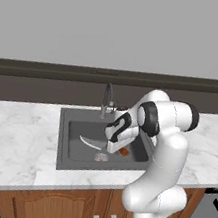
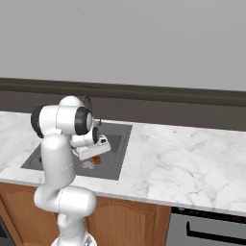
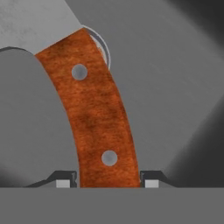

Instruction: Move the cutting board and knife to the sink. Then move spray from the cabinet to the counter.

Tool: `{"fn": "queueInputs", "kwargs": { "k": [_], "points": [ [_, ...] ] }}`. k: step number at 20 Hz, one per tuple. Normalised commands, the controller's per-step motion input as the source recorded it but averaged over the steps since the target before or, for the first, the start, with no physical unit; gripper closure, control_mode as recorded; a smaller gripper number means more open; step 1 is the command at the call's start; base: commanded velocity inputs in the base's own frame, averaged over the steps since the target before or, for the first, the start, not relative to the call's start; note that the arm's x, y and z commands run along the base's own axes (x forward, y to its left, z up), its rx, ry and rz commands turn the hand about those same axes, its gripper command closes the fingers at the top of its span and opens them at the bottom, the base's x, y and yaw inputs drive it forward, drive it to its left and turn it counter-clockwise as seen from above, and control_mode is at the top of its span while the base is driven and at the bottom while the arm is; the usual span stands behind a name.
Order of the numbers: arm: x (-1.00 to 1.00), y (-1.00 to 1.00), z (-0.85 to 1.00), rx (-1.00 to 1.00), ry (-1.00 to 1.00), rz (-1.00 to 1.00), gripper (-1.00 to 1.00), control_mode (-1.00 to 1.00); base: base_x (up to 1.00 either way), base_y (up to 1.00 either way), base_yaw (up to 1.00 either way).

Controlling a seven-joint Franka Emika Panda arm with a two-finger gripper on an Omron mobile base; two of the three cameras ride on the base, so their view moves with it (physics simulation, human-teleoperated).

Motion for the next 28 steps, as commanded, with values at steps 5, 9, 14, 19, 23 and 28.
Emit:
{"fn": "queueInputs", "kwargs": {
  "k": [5, 9, 14, 19, 23, 28],
  "points": [
    [0.07, 0.0, -0.29, 0.0, 0.0, 0.0, 1.0, -1.0, 0.0, 0.0, 0.0],
    [0.15, 0.0, -0.19, 0.0, 0.0, 0.0, 1.0, -1.0, 0.0, 0.0, 0.0],
    [0.2, 0.0, -0.11, 0.0, 0.0, 0.0, 1.0, -1.0, 0.0, 0.0, 0.0],
    [0.16, 0.0, -0.18, 0.0, 0.0, 0.0, 1.0, -1.0, 0.0, 0.0, 0.0],
    [0.2, 0.0, -0.24, 0.0, 0.0, 0.0, 1.0, -1.0, 0.0, 0.0, 0.0],
    [0.31, 0.0, -0.27, 0.0, 0.0, 0.0, 1.0, -1.0, 0.0, 0.0, 0.0]
  ]
}}
